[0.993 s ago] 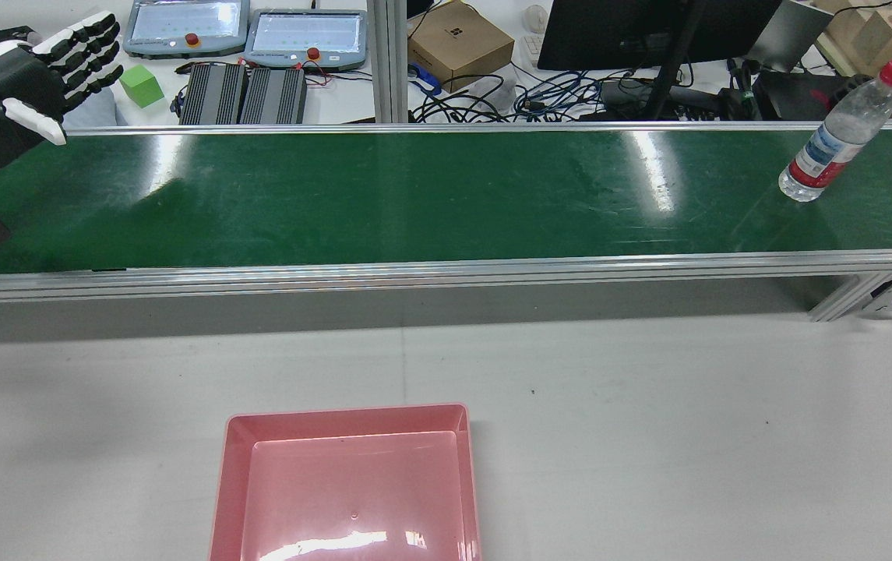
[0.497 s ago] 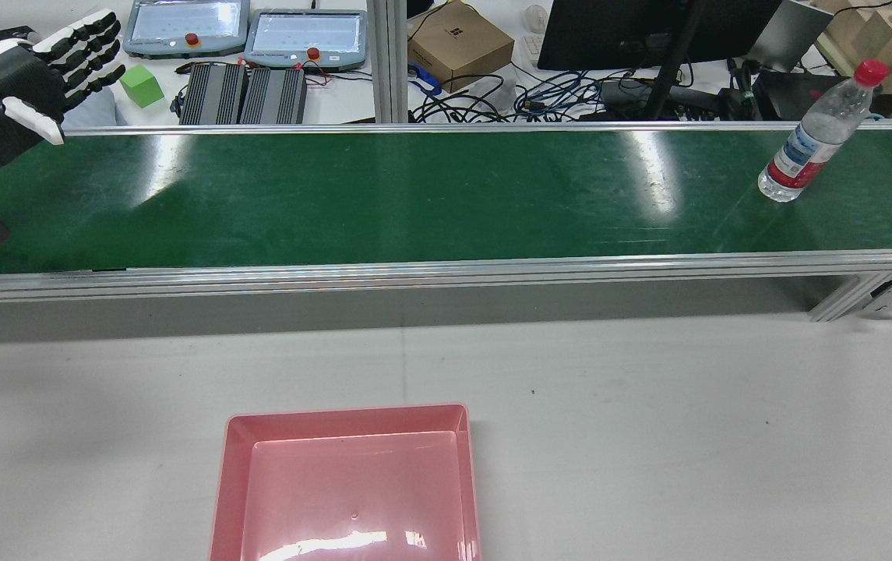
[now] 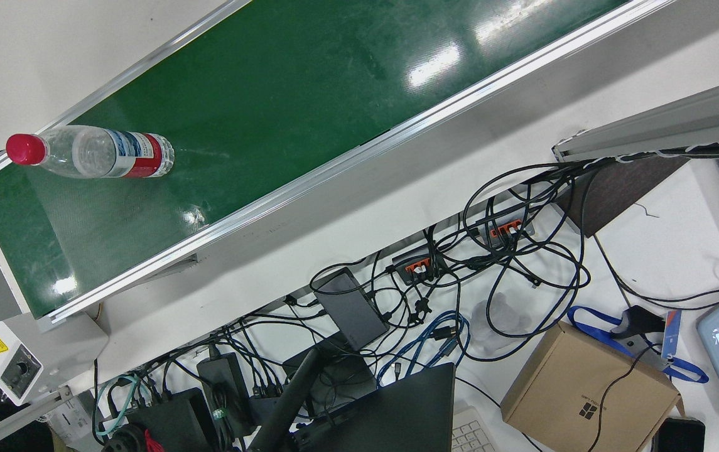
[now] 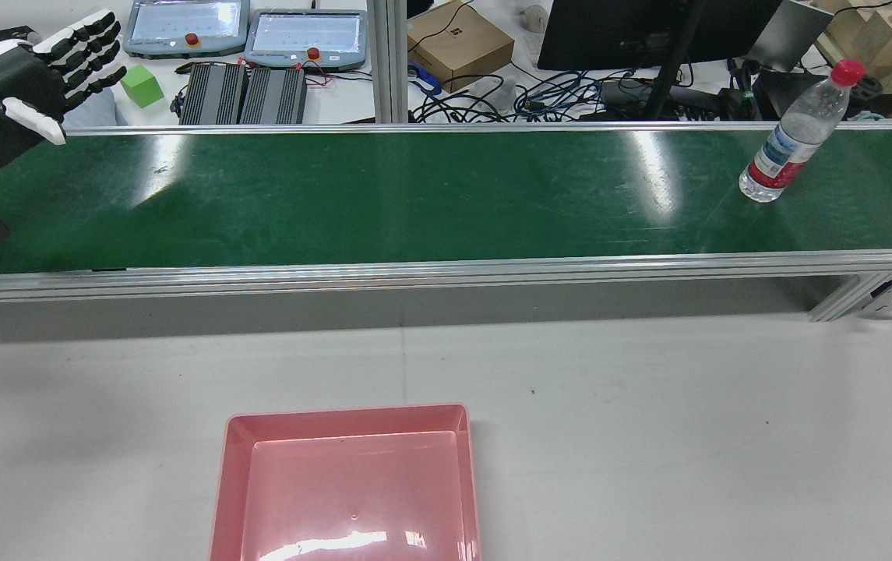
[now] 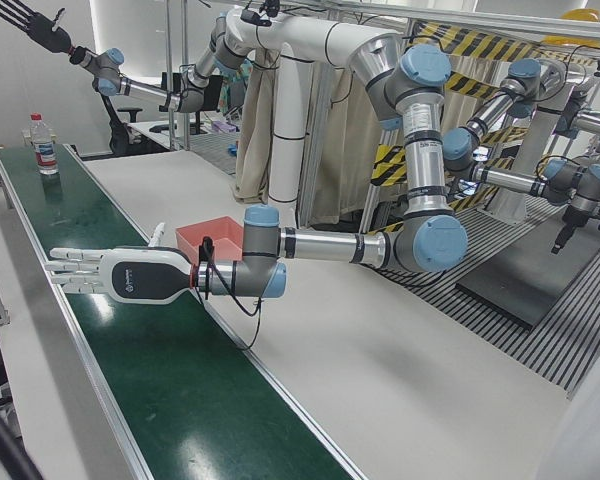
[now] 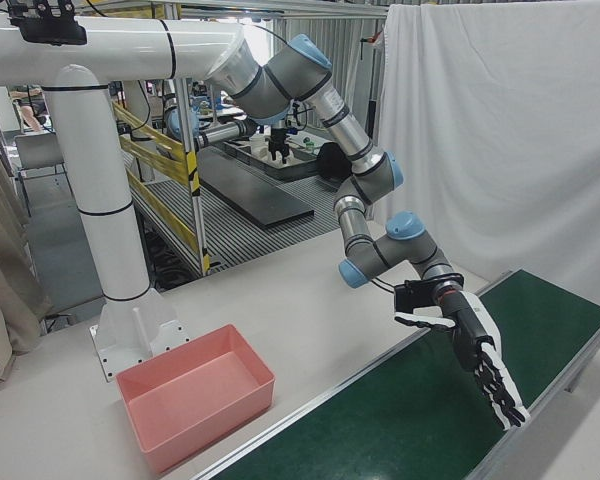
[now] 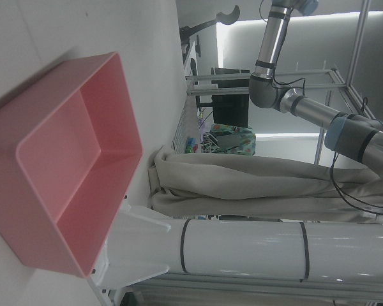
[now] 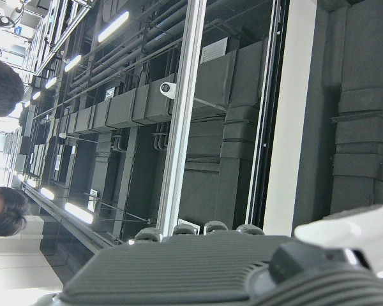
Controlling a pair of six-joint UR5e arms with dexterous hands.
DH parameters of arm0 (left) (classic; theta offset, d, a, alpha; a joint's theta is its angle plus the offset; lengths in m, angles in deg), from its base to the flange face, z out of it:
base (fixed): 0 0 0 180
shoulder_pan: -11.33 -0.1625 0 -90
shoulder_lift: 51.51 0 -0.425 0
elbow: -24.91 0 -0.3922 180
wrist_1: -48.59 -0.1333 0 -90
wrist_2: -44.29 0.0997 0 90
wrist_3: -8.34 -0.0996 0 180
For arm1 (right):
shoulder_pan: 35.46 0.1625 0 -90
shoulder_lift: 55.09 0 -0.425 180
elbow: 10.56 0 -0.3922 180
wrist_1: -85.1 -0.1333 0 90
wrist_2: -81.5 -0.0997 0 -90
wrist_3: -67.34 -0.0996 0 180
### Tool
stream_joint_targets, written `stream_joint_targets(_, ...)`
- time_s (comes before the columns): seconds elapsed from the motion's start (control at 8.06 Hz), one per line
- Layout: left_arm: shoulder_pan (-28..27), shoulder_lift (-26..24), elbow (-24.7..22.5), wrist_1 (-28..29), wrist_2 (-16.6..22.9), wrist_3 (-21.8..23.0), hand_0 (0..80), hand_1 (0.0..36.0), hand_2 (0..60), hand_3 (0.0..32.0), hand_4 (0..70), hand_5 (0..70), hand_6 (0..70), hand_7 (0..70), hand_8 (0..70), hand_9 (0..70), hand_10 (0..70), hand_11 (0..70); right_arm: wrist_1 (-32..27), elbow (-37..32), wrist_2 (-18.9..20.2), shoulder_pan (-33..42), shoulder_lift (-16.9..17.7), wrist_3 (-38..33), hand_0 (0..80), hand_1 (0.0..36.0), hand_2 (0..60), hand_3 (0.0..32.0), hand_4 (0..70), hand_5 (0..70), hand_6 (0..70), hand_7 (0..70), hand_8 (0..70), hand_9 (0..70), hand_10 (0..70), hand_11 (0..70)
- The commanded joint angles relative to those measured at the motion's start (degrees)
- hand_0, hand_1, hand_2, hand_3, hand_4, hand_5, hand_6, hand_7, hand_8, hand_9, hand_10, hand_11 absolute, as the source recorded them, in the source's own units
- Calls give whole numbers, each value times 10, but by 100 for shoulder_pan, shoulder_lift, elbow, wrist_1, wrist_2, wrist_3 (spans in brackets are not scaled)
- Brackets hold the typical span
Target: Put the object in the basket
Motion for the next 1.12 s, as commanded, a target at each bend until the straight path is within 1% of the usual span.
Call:
stream_joint_targets(0.0,8,0,-13,0,0,0,585,52,0,0,0,67,5,0,0,0,32,65,0,0,3,0,0,0,0,0,0,0,0,0,0,0,0,0,0,0)
stream_joint_targets(0.12,8,0,-13,0,0,0,579,58,0,0,0,59,0,0,0,0,21,51,0,0,-6,0,0,0,0,0,0,0,0,0,0,0,0,0,0,0)
stream_joint_targets(0.37,8,0,-13,0,0,0,566,51,0,0,0,57,0,0,0,0,18,46,0,0,3,0,0,0,0,0,0,0,0,0,0,0,0,0,0,0)
stream_joint_targets(0.99,8,0,-13,0,0,0,560,49,0,0,0,67,0,0,0,0,19,46,0,-9,-6,0,0,0,0,0,0,0,0,0,0,0,0,0,0,0)
